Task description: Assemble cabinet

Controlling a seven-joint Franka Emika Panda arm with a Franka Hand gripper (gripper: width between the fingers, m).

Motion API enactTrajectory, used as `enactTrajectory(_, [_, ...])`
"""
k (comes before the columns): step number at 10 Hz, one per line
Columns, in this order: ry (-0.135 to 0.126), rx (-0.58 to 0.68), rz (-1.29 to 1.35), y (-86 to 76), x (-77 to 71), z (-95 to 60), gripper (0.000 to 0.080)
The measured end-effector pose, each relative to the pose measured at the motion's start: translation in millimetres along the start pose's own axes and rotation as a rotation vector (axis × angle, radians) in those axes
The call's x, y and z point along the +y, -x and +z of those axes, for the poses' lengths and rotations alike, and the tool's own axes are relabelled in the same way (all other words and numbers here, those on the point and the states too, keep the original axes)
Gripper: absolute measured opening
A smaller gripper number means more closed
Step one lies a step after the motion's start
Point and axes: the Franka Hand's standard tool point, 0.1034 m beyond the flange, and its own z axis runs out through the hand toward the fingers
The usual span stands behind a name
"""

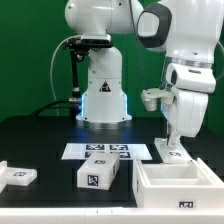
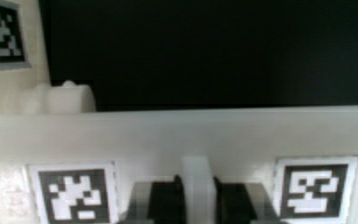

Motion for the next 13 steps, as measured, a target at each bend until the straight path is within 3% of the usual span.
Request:
enactTrajectory(6, [0.007,0.002,0.001,0.3,0.8,-5.8,0.0064])
enactTrajectory(13, [-0.004,-0.004,-0.002,-0.7,0.1,-4.1,0.0064])
